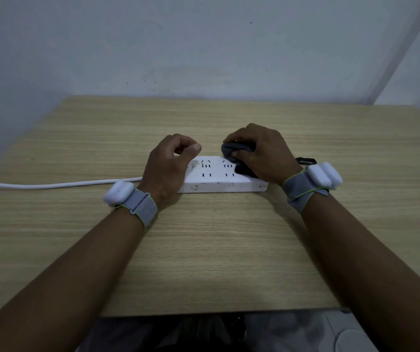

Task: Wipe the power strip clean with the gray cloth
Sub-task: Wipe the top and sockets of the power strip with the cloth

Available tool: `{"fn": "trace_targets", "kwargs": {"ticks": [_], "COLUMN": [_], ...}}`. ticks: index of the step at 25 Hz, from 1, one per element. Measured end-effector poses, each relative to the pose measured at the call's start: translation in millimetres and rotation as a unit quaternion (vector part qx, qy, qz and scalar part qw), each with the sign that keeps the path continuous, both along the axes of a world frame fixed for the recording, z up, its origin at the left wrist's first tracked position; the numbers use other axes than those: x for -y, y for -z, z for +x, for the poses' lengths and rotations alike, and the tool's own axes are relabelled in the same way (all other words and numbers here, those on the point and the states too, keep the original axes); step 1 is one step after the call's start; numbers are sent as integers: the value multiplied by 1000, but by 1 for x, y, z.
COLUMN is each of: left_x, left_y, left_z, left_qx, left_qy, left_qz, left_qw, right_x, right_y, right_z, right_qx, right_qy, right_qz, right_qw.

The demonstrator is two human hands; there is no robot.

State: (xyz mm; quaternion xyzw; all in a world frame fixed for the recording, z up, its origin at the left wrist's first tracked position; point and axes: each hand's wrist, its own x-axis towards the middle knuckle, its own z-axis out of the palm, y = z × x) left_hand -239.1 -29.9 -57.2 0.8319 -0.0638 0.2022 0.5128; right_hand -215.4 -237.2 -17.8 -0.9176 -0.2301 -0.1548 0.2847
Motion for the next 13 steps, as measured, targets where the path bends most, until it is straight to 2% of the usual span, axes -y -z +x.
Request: {"fn": "trace_targets", "kwargs": {"ticks": [3, 8, 13], "left_x": [-1, 1, -1], "left_y": [0, -1, 0], "left_z": [0, 0, 1], "left_qx": [-2, -4, -3], "left_qy": [-1, 2, 6], "left_qz": [1, 3, 4], "left_qw": [1000, 1000, 1000], "right_x": [2, -4, -2], "right_y": [1, 2, 1], "right_z": [-5, 2, 0], "right_qx": [-32, -21, -57], "right_qy": [-50, 22, -22], "right_qz": [4, 36, 36], "right_qw": [998, 999, 997]}}
